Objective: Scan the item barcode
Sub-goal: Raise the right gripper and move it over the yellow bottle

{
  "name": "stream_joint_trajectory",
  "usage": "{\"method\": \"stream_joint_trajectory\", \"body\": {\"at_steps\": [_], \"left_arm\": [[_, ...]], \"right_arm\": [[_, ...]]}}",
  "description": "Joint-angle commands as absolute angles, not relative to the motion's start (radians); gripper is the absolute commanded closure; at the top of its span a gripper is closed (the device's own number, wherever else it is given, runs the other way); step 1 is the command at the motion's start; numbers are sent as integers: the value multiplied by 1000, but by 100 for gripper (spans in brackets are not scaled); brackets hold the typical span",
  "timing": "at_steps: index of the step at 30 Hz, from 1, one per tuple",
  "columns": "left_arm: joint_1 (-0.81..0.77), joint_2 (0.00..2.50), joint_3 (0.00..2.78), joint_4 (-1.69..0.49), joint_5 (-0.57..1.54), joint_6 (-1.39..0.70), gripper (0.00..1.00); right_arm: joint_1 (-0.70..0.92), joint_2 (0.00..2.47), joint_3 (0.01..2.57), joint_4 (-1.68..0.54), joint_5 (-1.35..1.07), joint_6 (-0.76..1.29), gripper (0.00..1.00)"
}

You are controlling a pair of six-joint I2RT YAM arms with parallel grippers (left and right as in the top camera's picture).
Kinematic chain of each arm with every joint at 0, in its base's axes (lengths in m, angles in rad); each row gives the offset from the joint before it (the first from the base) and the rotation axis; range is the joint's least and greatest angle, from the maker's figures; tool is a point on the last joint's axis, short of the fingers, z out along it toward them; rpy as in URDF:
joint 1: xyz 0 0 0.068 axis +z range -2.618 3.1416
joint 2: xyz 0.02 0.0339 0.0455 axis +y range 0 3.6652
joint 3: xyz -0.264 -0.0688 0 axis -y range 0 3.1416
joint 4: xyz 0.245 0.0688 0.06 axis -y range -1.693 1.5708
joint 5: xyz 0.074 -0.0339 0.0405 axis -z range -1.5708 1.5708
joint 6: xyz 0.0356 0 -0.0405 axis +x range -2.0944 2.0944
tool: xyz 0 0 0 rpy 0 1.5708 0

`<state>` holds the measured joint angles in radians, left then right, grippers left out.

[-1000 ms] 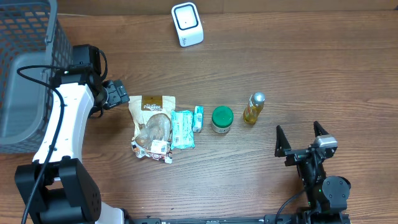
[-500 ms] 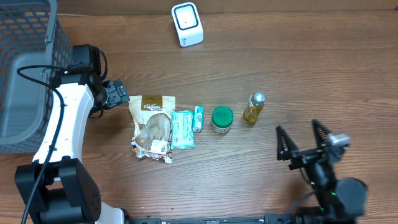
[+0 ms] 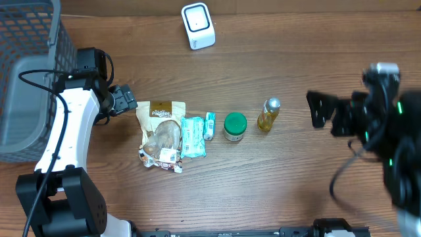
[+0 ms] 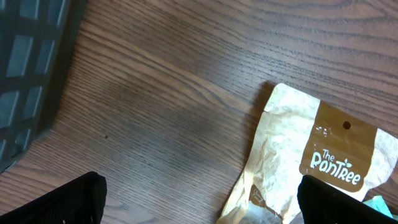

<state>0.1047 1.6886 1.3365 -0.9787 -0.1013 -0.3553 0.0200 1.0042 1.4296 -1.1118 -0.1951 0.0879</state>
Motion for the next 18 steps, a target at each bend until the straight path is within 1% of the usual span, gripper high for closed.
{"method": "stream_joint_trajectory", "body": {"at_steps": [1, 5, 8, 10, 11, 14, 18], "left_arm": [[104, 1666, 1339, -979, -100, -333, 0], [104, 1666, 1339, -979, -100, -333, 0], [104, 1666, 1339, -979, -100, -333, 0], [104, 1666, 1339, -979, -100, -333, 0], [104, 1666, 1339, -978, -100, -333, 0], [104, 1666, 1339, -979, -100, -333, 0], [104, 1666, 1339, -979, -100, -333, 0]], "right_arm": [[15, 1175, 1543, -1204, -178, 81, 0], [16, 1309, 1553, -1204, -307, 80, 0], [15, 1394, 1552, -1207, -317, 83, 0], [20, 1444, 1551, -1220, -343, 137, 12], [30, 1465, 1551, -1228, -342, 153, 14], [82, 1506, 1551, -1233, -284, 154, 14], [173, 1553, 1551, -1238, -91, 237, 12]]}}
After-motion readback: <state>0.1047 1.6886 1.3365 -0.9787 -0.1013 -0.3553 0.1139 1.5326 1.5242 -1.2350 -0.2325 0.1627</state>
